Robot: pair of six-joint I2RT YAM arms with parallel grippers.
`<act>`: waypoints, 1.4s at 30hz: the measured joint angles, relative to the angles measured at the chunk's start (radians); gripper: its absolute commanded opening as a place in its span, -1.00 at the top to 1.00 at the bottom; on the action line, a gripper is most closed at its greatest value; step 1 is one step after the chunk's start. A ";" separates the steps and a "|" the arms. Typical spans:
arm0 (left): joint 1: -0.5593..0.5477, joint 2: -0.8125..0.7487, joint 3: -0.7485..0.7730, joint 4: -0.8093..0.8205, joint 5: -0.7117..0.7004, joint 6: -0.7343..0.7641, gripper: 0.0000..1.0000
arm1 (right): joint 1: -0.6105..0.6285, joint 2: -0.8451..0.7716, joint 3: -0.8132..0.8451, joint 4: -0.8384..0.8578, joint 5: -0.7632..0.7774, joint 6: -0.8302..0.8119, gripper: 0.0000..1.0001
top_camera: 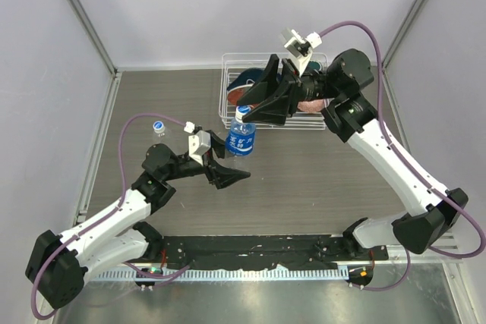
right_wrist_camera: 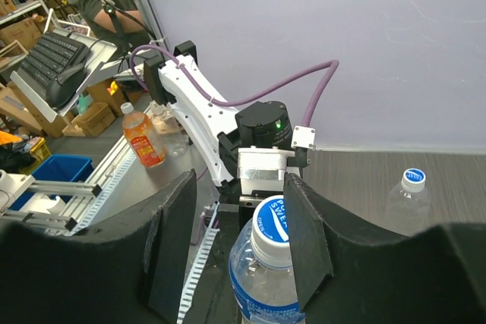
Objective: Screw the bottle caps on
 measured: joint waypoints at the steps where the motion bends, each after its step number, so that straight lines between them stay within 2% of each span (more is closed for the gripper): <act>1: 0.000 0.000 0.000 0.000 0.000 -0.001 1.00 | 0.000 0.005 -0.007 0.037 -0.004 0.026 -0.12; 6: 0.000 -0.001 0.000 0.001 0.000 -0.003 1.00 | 0.000 0.019 -0.013 0.122 -0.012 0.086 -0.23; 11: 0.000 -0.001 0.000 0.006 0.000 -0.003 1.00 | 0.000 0.034 -0.014 0.135 -0.012 0.098 -0.36; 20: 0.000 -0.001 0.000 0.007 0.000 0.001 1.00 | 0.000 0.054 -0.030 0.125 -0.004 0.094 -0.20; 29: 0.000 -0.001 0.000 0.007 -0.013 0.005 1.00 | 0.000 0.054 -0.051 0.125 -0.002 0.095 0.32; 32: 0.000 -0.002 0.000 0.007 -0.014 0.006 1.00 | 0.000 0.054 -0.056 0.129 0.002 0.093 0.61; 33: 0.000 -0.002 0.000 0.007 -0.017 0.006 1.00 | 0.000 0.054 -0.057 0.131 0.003 0.093 0.76; 36: 0.000 -0.002 0.000 0.006 -0.023 0.007 1.00 | 0.000 0.054 -0.060 0.134 0.007 0.091 0.95; 39: 0.000 -0.002 0.000 0.002 -0.035 0.007 1.00 | -0.001 0.053 -0.060 0.115 0.022 0.066 0.98; 42: 0.000 -0.002 0.000 -0.021 -0.058 0.007 1.00 | -0.001 0.047 -0.054 0.026 0.068 0.000 0.98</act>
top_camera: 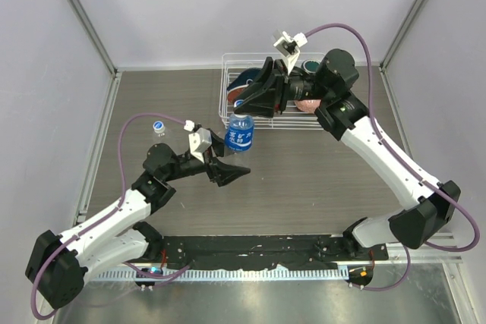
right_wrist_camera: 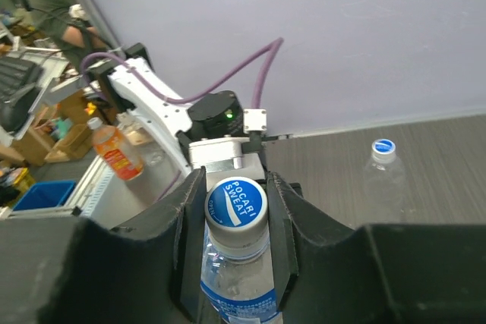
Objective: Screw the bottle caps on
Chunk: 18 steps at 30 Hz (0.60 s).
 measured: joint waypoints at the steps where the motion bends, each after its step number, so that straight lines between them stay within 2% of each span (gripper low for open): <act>1: 0.000 0.000 0.000 -0.009 -0.012 0.000 1.00 | 0.000 -0.002 0.008 -0.048 0.027 -0.029 0.99; 9: 0.006 0.001 0.000 -0.039 -0.070 0.001 1.00 | 0.015 -0.083 0.014 -0.330 0.314 -0.173 0.99; 18: 0.006 0.007 -0.001 -0.040 -0.105 0.001 1.00 | 0.136 -0.144 0.008 -0.463 0.701 -0.216 0.98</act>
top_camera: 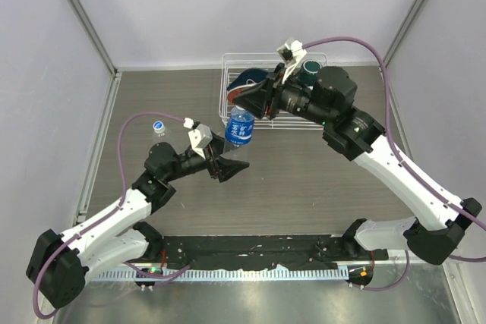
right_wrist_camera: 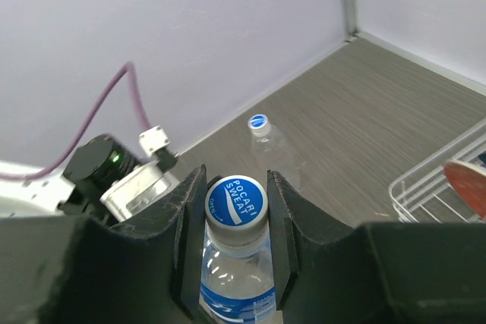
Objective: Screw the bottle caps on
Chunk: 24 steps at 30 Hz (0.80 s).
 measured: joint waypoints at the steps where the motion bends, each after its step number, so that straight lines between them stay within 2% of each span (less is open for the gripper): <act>1: 0.000 0.002 -0.003 -0.002 -0.004 0.000 1.00 | 0.026 0.002 0.002 -0.008 0.058 -0.003 0.98; 8: 0.000 0.002 -0.015 -0.010 -0.031 0.000 1.00 | 0.273 0.081 0.103 -0.084 0.562 -0.039 0.98; 13: 0.001 0.002 -0.030 -0.016 -0.080 0.010 1.00 | 0.366 0.159 0.206 -0.200 0.854 -0.049 0.98; 19: 0.001 0.003 -0.064 -0.015 -0.121 0.040 1.00 | 0.452 0.283 0.370 -0.379 1.122 -0.039 0.98; 24: 0.001 0.003 -0.073 -0.014 -0.137 0.053 1.00 | 0.484 0.357 0.468 -0.473 1.222 -0.016 0.98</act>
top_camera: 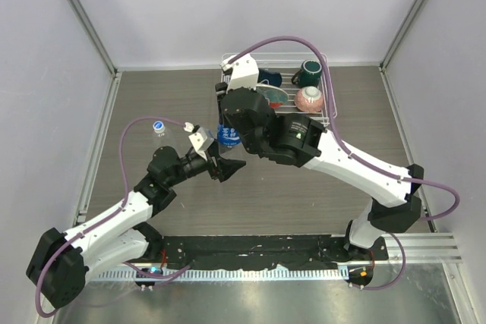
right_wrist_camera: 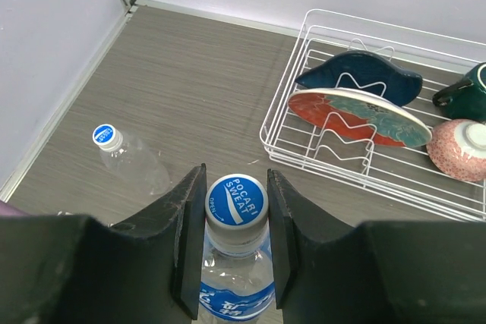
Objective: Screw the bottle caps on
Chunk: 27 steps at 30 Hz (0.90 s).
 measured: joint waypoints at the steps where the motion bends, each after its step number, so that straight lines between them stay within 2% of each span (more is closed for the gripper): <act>1: 0.000 0.000 0.000 0.000 -0.002 0.000 1.00 | 0.004 0.013 0.019 -0.015 0.010 0.004 0.96; 2: 0.000 0.000 0.000 0.000 -0.005 0.000 1.00 | 0.006 0.027 0.040 -0.029 0.017 0.007 0.84; 3: 0.000 0.000 0.000 0.000 -0.009 -0.001 1.00 | 0.009 0.041 0.060 -0.041 0.025 0.009 0.55; 5: 0.003 0.000 0.000 -0.001 -0.013 -0.001 1.00 | 0.013 0.063 0.092 -0.061 0.033 0.008 0.22; 6: 0.004 0.000 0.000 0.000 -0.016 -0.001 1.00 | 0.015 0.074 0.108 -0.070 0.036 0.007 -0.08; 9: 0.006 -0.004 0.000 0.014 -0.019 0.007 1.00 | 0.020 0.091 0.141 -0.091 0.027 -0.013 -0.34; 13: 0.005 -0.031 0.000 0.064 -0.016 0.029 1.00 | 0.023 0.081 0.140 -0.097 -0.046 -0.074 -0.47; 17: 0.006 -0.040 0.000 0.082 -0.011 0.041 1.00 | 0.016 0.002 0.132 -0.096 -0.169 -0.140 -0.54; 24: 0.006 -0.039 0.000 0.083 0.074 0.047 1.00 | -0.132 -0.301 0.082 -0.052 -0.636 -0.223 -0.55; 27: 0.006 -0.039 0.000 0.082 0.138 0.045 1.00 | -0.175 -0.368 0.055 -0.037 -0.813 -0.269 -0.54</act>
